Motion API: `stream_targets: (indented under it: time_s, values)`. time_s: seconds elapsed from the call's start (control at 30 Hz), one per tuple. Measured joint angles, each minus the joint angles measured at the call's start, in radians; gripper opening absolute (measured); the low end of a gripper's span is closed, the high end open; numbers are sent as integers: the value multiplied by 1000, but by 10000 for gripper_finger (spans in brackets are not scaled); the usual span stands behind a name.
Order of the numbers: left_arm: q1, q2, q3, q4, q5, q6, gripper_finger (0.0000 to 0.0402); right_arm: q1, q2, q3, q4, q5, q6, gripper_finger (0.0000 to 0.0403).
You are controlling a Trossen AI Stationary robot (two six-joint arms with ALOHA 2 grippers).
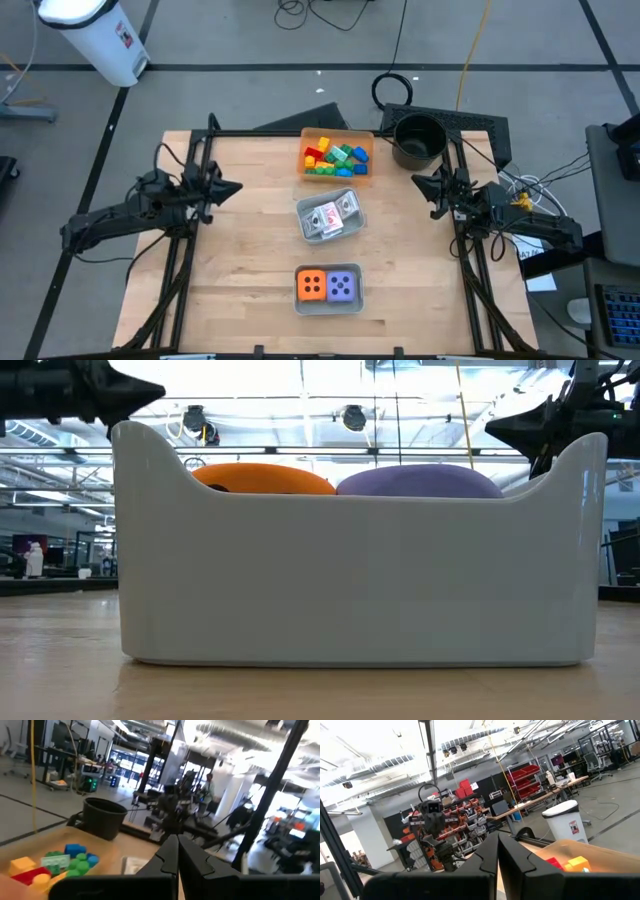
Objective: Pick & Place Toys
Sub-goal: Return to Home Position
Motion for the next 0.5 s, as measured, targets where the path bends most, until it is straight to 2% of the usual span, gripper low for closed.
stream_targets:
  time_s: [0.23, 0.5]
  values:
    - [0, 0, -65, 2, -17, 107, 2, 0, 0, 0, 0, 0, 0, 9]
    - [0, 0, -168, 73, -52, 128, 2, 0, 0, 0, 0, 0, 0, 8]
